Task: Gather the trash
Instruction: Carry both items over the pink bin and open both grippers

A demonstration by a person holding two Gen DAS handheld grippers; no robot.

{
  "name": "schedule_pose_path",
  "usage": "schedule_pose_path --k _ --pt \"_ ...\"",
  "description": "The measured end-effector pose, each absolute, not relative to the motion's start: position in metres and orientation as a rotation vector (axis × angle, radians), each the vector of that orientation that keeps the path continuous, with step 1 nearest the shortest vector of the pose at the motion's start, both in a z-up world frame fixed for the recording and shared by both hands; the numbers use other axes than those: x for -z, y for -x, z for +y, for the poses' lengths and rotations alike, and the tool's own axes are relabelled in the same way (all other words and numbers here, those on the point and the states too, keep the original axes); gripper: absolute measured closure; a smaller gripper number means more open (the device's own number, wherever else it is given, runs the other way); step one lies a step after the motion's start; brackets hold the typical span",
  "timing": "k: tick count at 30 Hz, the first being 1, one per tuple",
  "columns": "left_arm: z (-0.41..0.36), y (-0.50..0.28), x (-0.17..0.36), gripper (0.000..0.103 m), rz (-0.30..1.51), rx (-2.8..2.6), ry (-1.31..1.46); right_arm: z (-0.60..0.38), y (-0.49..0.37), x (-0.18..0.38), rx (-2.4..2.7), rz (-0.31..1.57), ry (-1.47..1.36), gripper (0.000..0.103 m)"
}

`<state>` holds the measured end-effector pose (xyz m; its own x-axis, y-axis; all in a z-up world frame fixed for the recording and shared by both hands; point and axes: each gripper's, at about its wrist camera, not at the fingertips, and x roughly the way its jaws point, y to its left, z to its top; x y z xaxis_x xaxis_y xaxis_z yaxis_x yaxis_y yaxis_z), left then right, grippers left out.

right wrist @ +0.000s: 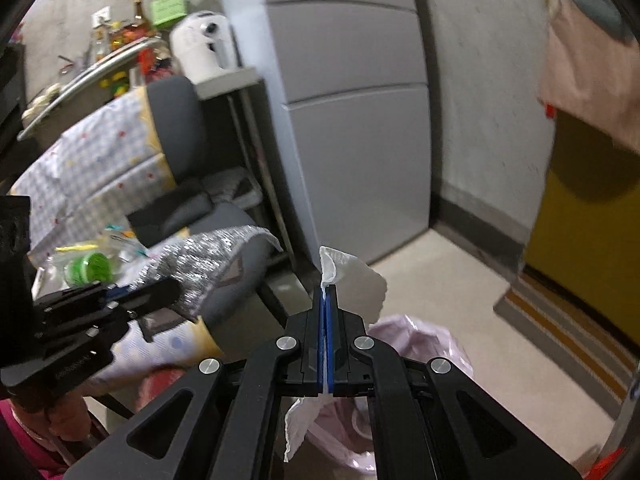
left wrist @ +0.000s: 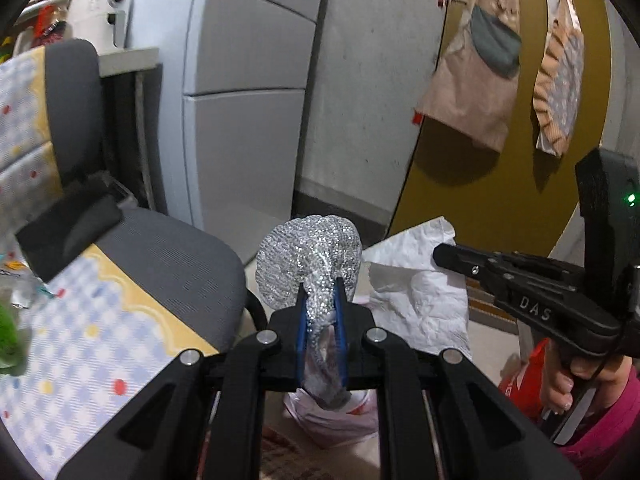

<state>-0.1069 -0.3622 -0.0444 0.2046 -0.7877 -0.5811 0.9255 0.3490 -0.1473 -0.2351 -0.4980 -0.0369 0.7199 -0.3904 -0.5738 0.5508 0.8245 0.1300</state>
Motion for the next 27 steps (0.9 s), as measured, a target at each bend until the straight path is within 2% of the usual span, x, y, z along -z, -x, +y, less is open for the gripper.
schedule_pose_path --k 3,7,11,25,27 --pt "-0.366 0.105 0.054 0.093 0.666 1.205 -0.268 -0.513 0.236 0.06 0.538 0.607 -0.35 0.097" --pt "-0.369 0.103 0.06 0.093 0.688 1.19 -0.273 -0.535 0.235 0.093 0.578 0.668 -0.426 0.097" --pt "-0.374 0.103 0.064 0.093 0.702 1.189 -0.282 -0.546 0.238 0.105 0.596 0.689 -0.452 0.091" --pt "-0.423 0.131 0.091 0.093 0.73 1.28 -0.415 -0.548 0.272 0.062 0.657 0.535 -0.406 0.084" --pt "-0.43 0.135 0.094 0.09 0.736 1.29 -0.433 -0.548 0.278 0.057 0.658 0.516 -0.404 0.083"
